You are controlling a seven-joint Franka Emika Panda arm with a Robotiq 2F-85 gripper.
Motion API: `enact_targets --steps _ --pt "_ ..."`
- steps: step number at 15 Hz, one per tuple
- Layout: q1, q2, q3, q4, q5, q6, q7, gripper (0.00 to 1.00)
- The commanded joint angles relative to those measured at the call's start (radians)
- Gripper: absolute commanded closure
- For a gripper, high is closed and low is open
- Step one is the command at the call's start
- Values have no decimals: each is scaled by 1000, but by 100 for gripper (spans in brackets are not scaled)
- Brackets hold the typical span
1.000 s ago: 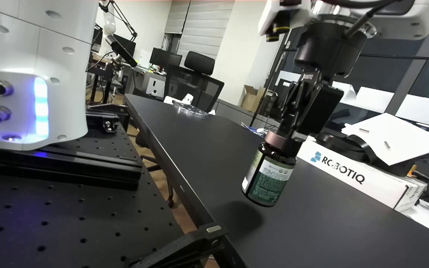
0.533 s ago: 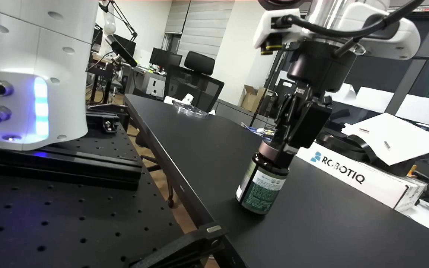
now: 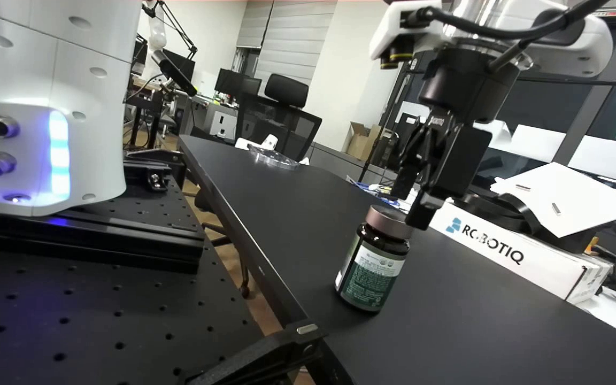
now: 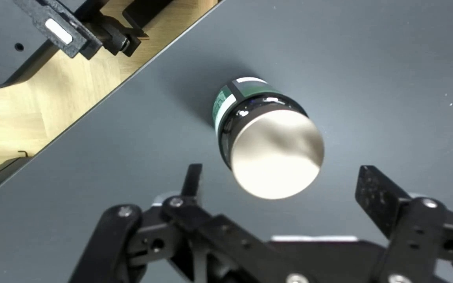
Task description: Move the bottle backward and to the left
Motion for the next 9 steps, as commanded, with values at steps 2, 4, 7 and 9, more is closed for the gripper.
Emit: enact_targets --steps 2,4,7,9 --pt "-42 -135 -20 7 -67 -131 6 0" --pt "-72 -156 -23 8 -113 -187 20 0" --pt "-74 -146 -27 8 -124 -199 5 0" --pt "-83 -150 -29 8 -135 -212 5 0"
